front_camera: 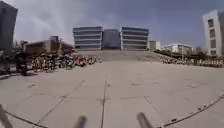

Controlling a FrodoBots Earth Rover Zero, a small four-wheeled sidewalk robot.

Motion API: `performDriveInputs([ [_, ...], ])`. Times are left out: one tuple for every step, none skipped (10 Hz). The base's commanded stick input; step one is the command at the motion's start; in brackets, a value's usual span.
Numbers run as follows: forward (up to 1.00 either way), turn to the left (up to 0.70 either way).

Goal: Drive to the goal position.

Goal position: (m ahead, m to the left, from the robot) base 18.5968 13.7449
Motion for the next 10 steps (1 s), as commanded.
performDriveInputs([
  [1.00, 0.00],
  [1.00, 0.00],
  [1.00, 0.00],
  [1.00, 0.00],
  [1.00, 0.00],
  [1.00, 0.00],
  [1.00, 0.00],
  [1.00, 0.00],
  [1.00, 0.00],
  [1.00, 0.00],
])
